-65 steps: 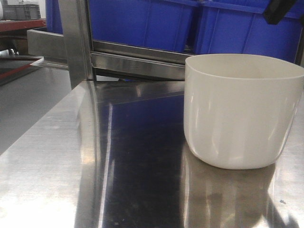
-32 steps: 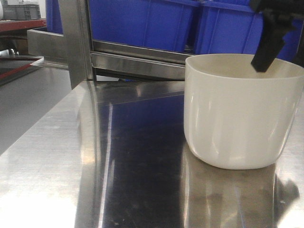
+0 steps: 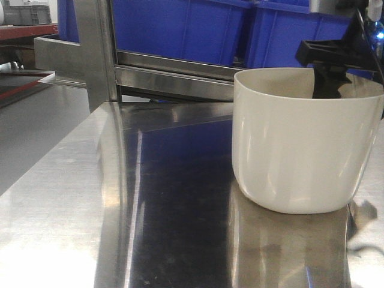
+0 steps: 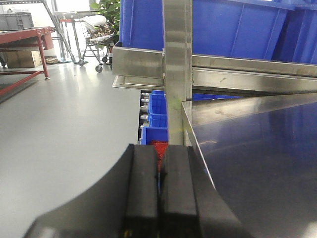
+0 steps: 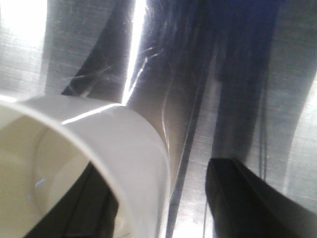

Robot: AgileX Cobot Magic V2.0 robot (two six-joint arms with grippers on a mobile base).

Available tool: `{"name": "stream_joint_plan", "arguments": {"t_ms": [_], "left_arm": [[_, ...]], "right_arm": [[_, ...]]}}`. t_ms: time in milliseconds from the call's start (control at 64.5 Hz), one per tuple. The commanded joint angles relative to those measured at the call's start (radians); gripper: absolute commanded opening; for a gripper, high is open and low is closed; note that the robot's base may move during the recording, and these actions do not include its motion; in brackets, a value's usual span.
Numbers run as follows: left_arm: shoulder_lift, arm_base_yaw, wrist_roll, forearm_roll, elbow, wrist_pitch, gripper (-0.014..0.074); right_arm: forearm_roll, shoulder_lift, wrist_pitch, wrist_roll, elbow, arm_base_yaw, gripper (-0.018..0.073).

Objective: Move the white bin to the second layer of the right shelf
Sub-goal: 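Lower the right gripper into the white bin's rim, then close the right gripper on the rim and lift the bin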

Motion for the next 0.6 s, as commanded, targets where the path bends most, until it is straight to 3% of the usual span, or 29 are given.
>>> {"name": "stream_joint_plan", "arguments": {"t_ms": [0, 62, 186, 248, 589], "left_arm": [[-0.014, 0.001, -0.004, -0.005, 0.037, -0.084, 0.0085], [-0.014, 0.001, -0.004, -0.005, 0.037, -0.084, 0.0085], [-0.014, 0.001, -0.004, -0.005, 0.037, -0.084, 0.0085], [-0.014, 0.001, -0.004, -0.005, 0.037, -0.084, 0.0085], [-0.014, 0.001, -0.004, -0.005, 0.037, -0.084, 0.0085]], "right_arm": [[0.010, -0.024, -0.034, -0.010, -0.034, 0.001, 0.0414], [0.010, -0.023, -0.039, -0.010, -0.034, 0.001, 0.0319], [-0.007, -0.036, -0.063, -0.010, -0.048, 0.001, 0.0032], [-0.024, -0.053, -0.085, -0.010, -0.064, 0.001, 0.0071], [-0.048, -0.262, -0.210, -0.010, -0.097, 0.001, 0.0057]]}}
